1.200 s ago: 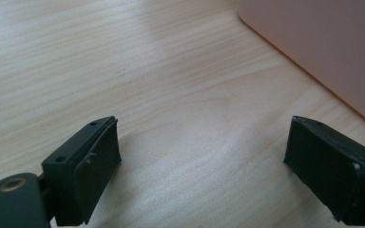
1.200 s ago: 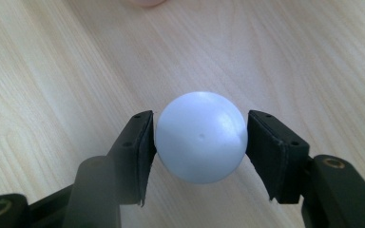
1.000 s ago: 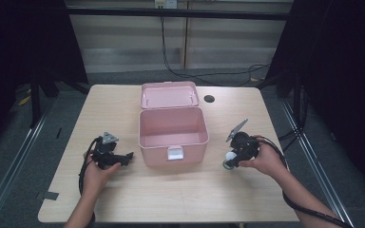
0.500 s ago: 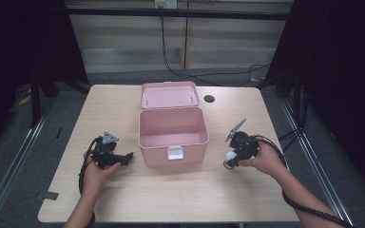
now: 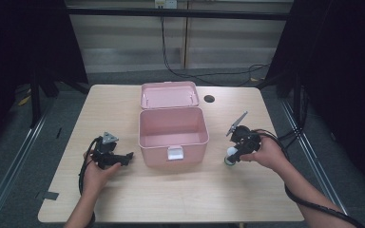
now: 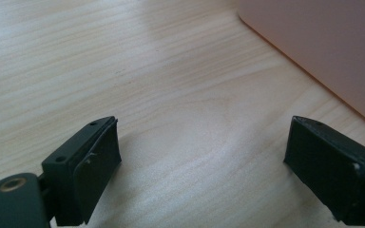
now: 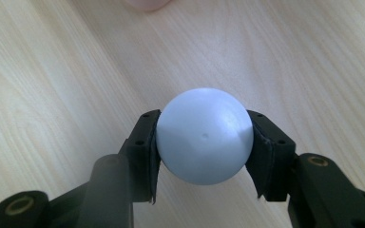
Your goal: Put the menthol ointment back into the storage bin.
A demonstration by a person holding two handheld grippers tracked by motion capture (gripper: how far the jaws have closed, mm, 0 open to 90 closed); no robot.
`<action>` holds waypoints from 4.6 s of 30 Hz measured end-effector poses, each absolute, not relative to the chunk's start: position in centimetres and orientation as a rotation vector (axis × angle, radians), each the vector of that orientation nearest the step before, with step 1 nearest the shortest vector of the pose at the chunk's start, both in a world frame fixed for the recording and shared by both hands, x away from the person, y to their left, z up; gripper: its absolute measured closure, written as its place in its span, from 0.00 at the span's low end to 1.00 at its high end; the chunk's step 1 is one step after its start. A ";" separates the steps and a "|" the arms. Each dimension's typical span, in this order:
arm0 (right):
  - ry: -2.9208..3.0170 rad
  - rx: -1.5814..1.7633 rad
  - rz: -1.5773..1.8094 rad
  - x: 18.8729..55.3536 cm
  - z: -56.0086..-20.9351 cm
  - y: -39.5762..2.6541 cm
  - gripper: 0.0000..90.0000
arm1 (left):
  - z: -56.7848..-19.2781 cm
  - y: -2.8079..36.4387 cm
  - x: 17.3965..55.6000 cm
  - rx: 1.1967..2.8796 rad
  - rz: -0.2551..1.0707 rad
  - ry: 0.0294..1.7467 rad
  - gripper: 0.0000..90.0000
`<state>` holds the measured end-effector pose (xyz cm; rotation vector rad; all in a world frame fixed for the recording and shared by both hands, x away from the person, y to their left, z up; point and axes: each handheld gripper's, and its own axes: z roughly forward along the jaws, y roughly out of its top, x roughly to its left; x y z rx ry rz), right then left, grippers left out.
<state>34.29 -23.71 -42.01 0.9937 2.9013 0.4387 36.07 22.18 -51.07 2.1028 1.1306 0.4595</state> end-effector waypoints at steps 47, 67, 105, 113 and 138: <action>2.918 0.961 0.401 36.6 -32.9 -21.8 0.57 | -51.1 22.2 36.0 2.101 0.459 1.131 0.12; 2.915 0.950 0.377 37.9 -30.0 -19.8 0.57 | -51.1 22.2 36.0 2.103 0.458 1.132 0.12; 2.908 0.922 0.389 40.5 -27.9 -14.2 0.57 | -51.1 22.2 36.0 2.104 0.455 1.130 0.11; 2.911 0.918 0.393 41.0 -28.4 -12.9 0.57 | -51.1 22.2 36.0 2.106 0.455 1.128 0.11; 2.890 1.021 0.394 43.3 -31.4 -11.1 0.57 | -51.0 22.2 36.0 2.114 0.454 1.122 0.10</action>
